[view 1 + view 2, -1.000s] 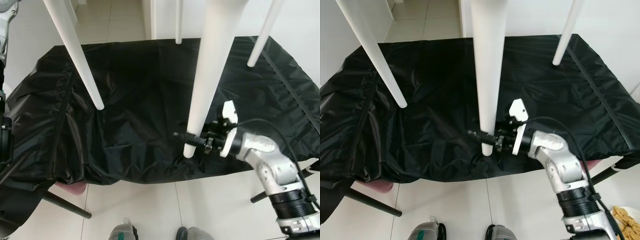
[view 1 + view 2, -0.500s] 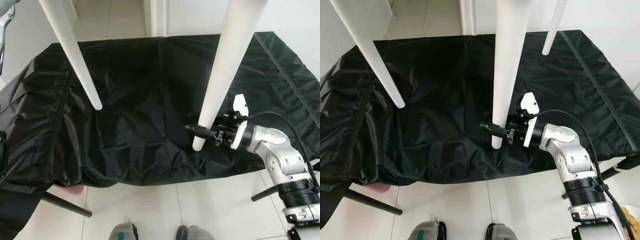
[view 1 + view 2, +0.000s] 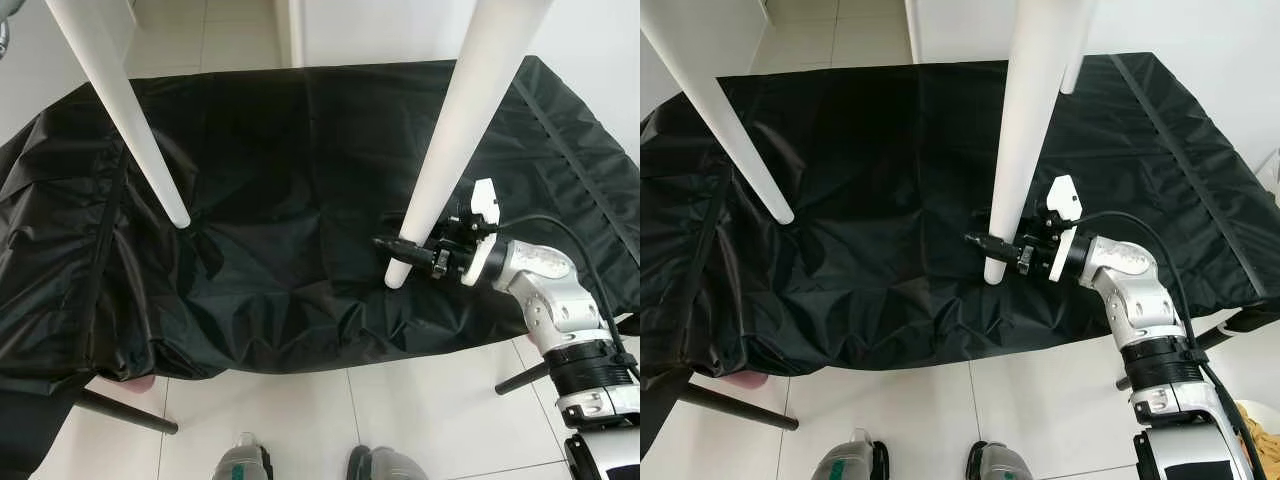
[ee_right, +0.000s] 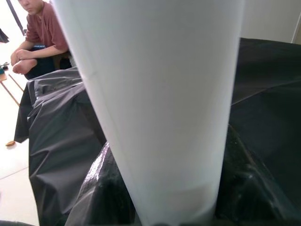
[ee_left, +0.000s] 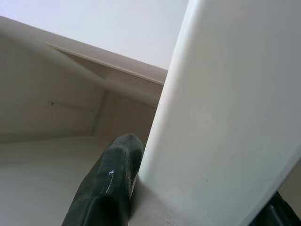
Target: Building children table
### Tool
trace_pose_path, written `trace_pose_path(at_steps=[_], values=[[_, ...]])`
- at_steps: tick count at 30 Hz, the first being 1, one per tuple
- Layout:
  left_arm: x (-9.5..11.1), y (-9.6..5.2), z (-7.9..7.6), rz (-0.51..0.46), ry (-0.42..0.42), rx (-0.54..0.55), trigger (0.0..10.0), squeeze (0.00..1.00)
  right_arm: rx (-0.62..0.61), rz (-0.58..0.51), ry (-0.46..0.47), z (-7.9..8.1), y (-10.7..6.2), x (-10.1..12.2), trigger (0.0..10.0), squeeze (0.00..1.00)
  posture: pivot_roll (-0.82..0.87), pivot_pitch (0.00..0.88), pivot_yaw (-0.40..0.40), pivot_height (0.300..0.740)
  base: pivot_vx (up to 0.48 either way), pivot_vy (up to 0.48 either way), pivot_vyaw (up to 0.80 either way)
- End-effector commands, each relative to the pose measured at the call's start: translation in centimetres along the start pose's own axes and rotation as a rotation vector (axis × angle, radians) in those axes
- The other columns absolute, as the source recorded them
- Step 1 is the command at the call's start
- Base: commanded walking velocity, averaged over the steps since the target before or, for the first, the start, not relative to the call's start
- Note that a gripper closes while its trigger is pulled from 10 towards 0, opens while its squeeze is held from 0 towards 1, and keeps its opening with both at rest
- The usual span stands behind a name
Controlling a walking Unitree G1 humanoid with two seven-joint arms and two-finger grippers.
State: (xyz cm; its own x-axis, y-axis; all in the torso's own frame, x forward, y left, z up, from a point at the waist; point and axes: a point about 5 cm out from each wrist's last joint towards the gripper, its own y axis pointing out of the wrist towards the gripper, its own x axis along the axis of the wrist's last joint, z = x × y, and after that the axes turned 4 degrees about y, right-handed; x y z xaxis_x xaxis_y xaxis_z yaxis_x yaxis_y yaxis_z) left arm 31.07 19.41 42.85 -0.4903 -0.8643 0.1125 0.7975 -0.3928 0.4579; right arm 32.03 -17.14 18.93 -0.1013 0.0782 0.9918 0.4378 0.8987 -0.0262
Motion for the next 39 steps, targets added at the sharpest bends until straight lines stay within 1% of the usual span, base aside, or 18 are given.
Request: trace_pose_path(at_steps=[1,4,7,8,12,14,17,19,22,28,29,30,31,32,34,36,37,39], values=[[0.9,-0.7,-1.8,-0.079,-0.088,-0.359,10.0,0.0,-0.12,0.044,0.058,-1.3,-1.0,-1.4,10.0,0.0,0.22,0.118,-0.006,0.74,0.0,0.0,0.0],[1.1,-0.7,-1.6,-0.079,-0.09,-0.355,10.0,0.0,-0.131,0.041,0.056,-1.5,-0.9,-1.4,10.0,0.0,0.22,0.118,-0.006,0.74,0.0,0.0,0.0],[1.9,-0.9,-0.9,-0.098,-0.103,-0.327,10.0,0.0,-0.171,0.037,0.054,-2.1,-0.4,-1.8,10.0,0.0,0.23,0.117,-0.013,0.74,0.0,0.0,0.0],[1.9,-0.9,-0.9,-0.098,-0.103,-0.327,10.0,0.0,-0.171,0.037,0.054,-2.1,-0.4,-1.8,10.0,0.0,0.23,0.117,-0.013,0.74,0.0,0.0,0.0],[2.5,-1.5,-1.0,-0.103,-0.146,-0.342,10.0,0.0,-0.174,-0.012,0.053,-1.5,0.2,-2.6,10.0,0.0,0.24,0.12,-0.012,0.74,0.0,0.0,0.0],[2.7,-1.7,-1.1,-0.102,-0.156,-0.346,10.0,0.0,-0.166,-0.029,0.049,-1.2,0.3,-2.6,10.0,0.0,0.24,0.122,-0.012,0.74,0.0,0.0,0.0],[2.9,-2.0,-1.1,-0.102,-0.179,-0.354,10.0,0.0,-0.164,-0.035,0.046,-1.0,0.5,-3.0,10.0,0.0,0.24,0.122,-0.012,0.74,0.0,0.0,0.0],[2.9,-2.0,-1.1,-0.102,-0.179,-0.354,10.0,0.0,-0.164,-0.035,0.046,-1.0,0.5,-3.0,10.0,0.0,0.24,0.122,-0.012,0.74,0.0,0.0,0.0],[4.1,-2.3,-0.7,-0.156,-0.215,-0.371,10.0,0.0,-0.16,-0.045,0.042,-1.1,0.7,-3.3,10.0,0.0,0.25,0.124,-0.018,0.74,0.0,0.0,0.0],[4.4,-2.4,-0.6,-0.17,-0.215,-0.376,10.0,0.0,-0.165,-0.05,0.04,-1.2,0.9,-3.4,10.0,0.0,0.25,0.124,-0.021,0.74,0.0,0.0,0.0],[5.0,-2.4,-0.6,-0.2,-0.23,-0.379,10.0,0.0,-0.174,-0.057,0.039,-1.3,1.1,-3.5,10.0,0.0,0.25,0.123,-0.024,0.74,0.0,0.0,0.0],[5.0,-2.4,-0.6,-0.2,-0.23,-0.379,10.0,0.0,-0.174,-0.057,0.039,-1.3,1.1,-3.5,10.0,0.0,0.25,0.123,-0.024,0.74,0.0,0.0,0.0],[5.7,-2.4,-0.3,-0.231,-0.262,-0.369,10.0,0.0,-0.185,-0.064,0.032,-1.2,1.4,-3.8,10.0,0.0,0.26,0.125,-0.027,0.74,0.0,0.0,0.0],[5.7,-2.4,-0.3,-0.231,-0.262,-0.369,10.0,0.0,-0.185,-0.064,0.032,-1.2,1.4,-3.8,10.0,0.0,0.26,0.125,-0.027,0.74,0.0,0.0,0.0],[6.7,-2.3,0.7,-0.283,-0.332,-0.323,10.0,0.0,-0.204,-0.068,0.028,-1.0,1.6,-4.5,10.0,0.0,0.26,0.129,-0.028,0.74,0.0,0.0,0.0],[6.7,-2.3,0.7,-0.283,-0.332,-0.323,10.0,0.0,-0.204,-0.068,0.028,-1.0,1.6,-4.5,10.0,0.0,0.26,0.129,-0.028,0.74,0.0,0.0,0.0],[7.1,-2.3,1.2,-0.304,-0.363,-0.305,10.0,0.0,-0.211,-0.067,0.031,-0.9,1.5,-4.9,10.0,0.0,0.26,0.129,-0.028,0.74,0.0,0.0,0.0],[7.1,-2.3,1.2,-0.304,-0.363,-0.305,10.0,0.0,-0.211,-0.067,0.031,-0.9,1.5,-4.9,10.0,0.0,0.26,0.129,-0.028,0.74,0.0,0.0,0.0]])
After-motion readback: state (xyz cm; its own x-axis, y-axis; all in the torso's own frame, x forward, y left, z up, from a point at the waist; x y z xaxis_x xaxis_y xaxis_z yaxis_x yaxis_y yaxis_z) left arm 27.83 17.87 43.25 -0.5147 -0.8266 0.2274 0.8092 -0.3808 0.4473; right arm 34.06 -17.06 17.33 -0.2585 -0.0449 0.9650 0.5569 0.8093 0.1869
